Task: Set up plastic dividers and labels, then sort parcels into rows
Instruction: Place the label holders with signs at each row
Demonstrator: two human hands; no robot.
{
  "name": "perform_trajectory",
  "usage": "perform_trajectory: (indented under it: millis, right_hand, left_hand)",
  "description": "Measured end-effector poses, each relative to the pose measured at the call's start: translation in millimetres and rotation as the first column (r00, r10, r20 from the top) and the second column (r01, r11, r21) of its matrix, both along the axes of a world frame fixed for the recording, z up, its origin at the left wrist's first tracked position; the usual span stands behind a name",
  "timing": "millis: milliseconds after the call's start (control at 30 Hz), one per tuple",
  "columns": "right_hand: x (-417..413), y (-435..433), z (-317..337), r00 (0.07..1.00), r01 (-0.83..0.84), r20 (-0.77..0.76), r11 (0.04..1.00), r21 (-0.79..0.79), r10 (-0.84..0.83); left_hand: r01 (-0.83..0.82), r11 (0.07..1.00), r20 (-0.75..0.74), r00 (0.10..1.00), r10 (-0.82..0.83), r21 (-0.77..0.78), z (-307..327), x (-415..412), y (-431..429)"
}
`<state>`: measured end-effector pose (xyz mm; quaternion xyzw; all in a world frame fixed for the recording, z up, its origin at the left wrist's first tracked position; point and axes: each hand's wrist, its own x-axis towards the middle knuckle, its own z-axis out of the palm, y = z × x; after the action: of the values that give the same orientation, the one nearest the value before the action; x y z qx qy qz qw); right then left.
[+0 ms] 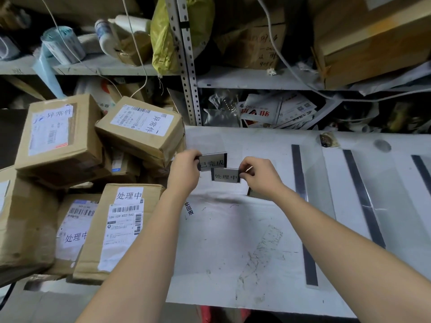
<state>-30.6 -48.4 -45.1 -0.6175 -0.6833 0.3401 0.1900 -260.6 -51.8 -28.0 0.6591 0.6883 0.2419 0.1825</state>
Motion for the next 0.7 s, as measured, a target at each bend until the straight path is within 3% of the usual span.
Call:
perform_trajectory:
  millis: [267, 700]
  right_hand:
    - [26.4, -13.0, 61.7, 0.997, 0.062, 0.028, 0.992, 0.109, -0.065]
    - [126.0, -92.0, 137.6, 0.950, 0.296, 0.014, 0.917, 0.266, -0.311]
  left_hand:
    - [0.024, 0.976, 0.076, 0.996, -0.042, 0.217, 59.7, 11.4, 14.6]
    - [0.252, 0.866, 0.114, 0.937, -0.330, 0.432, 123.5, 104.1, 6.6]
